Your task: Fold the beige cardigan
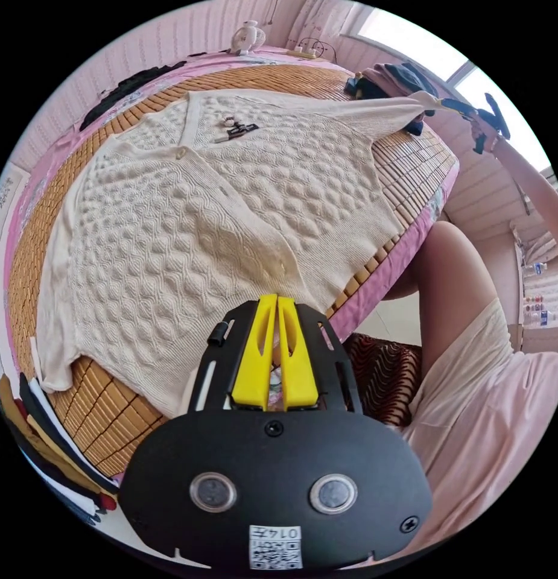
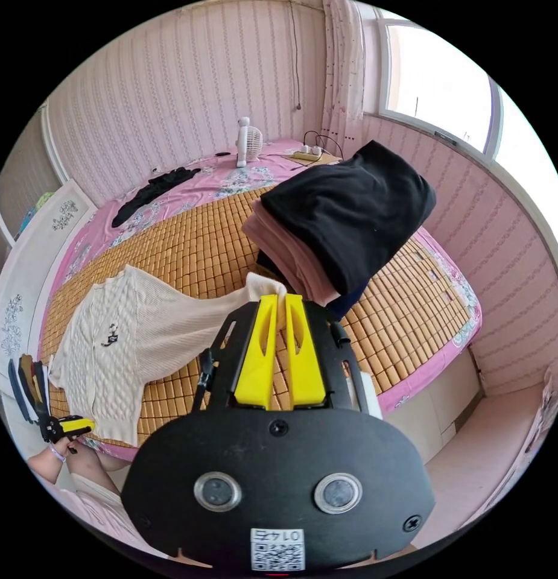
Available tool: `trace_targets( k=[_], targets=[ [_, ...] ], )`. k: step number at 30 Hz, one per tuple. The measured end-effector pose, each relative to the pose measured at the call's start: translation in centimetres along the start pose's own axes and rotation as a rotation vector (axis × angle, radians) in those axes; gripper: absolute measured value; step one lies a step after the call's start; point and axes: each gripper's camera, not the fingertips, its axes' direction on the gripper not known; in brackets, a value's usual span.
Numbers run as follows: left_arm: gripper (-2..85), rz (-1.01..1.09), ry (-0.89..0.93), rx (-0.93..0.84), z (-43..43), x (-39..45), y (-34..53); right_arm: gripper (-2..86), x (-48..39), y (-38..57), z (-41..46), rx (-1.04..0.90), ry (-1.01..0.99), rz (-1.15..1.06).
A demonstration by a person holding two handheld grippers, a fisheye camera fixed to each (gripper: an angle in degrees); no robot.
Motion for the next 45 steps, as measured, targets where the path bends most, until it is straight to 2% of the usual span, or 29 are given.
trace_targets(
  k=[2,5,8,10,12,15,18,22,26,29,31,34,38,43,45],
  targets=[
    [-1.0,0.072,0.097,-0.006,-0.2,0.1,-0.6,2.2,0.9,0.4,0.4,-0.033,0.042,0.015],
    [-1.0,0.148,0.138,-0.016,0.5,1.6,-1.4,2.8,3.1,1.5,0.9,-0.064,0.094,0.079],
    [-0.9,0.188,0.302,0.003,1.4,3.5,-2.7,4.2,5.5,3.0,0.9,-0.072,0.201,0.203],
    [-0.9,0.228,0.334,0.014,1.7,4.9,-3.0,6.3,6.6,4.3,0.4,-0.078,0.252,0.288],
    [-0.8,0.256,0.310,0.029,1.6,5.9,-2.7,7.5,5.8,5.2,0.0,-0.062,0.211,0.266],
    [-0.5,0.230,0.303,0.085,-0.1,4.7,-0.9,8.0,1.6,6.9,-0.2,-0.037,0.158,0.100],
    [0.3,0.094,0.256,0.182,-3.1,0.2,2.4,8.0,-5.1,9.1,0.8,-0.063,0.090,-0.112],
    [3.3,-0.222,0.043,0.321,-7.9,-10.1,9.1,8.2,-16.4,12.5,2.2,-0.108,-0.108,-0.404],
    [4.2,-0.527,-0.165,0.418,-12.0,-20.1,15.7,8.4,-26.1,15.2,2.3,-0.136,-0.292,-0.583],
    [4.9,-0.640,-0.267,0.428,-13.1,-25.1,17.6,8.6,-34.0,18.2,2.5,-0.185,-0.428,-0.759],
    [6.9,-0.695,-0.299,0.411,-12.7,-27.5,17.7,8.9,-39.3,20.7,2.8,-0.218,-0.449,-0.884],
    [8.4,-0.750,-0.248,0.419,-11.1,-30.9,17.3,9.1,-43.8,22.8,3.0,-0.253,-0.488,-0.921],
    [1.8,-0.818,-0.184,0.224,-6.9,-34.3,17.4,9.4,-46.7,23.9,2.5,-0.264,-0.473,-0.934],
    [0.5,-0.922,-0.225,0.501,-11.3,-32.3,24.7,10.0,-47.8,25.4,0.7,-0.186,-0.431,-1.056],
    [1.0,-1.007,-0.221,0.506,-11.5,-31.5,28.1,10.1,-47.5,25.8,0.9,-0.192,-0.428,-1.050]
  ],
)
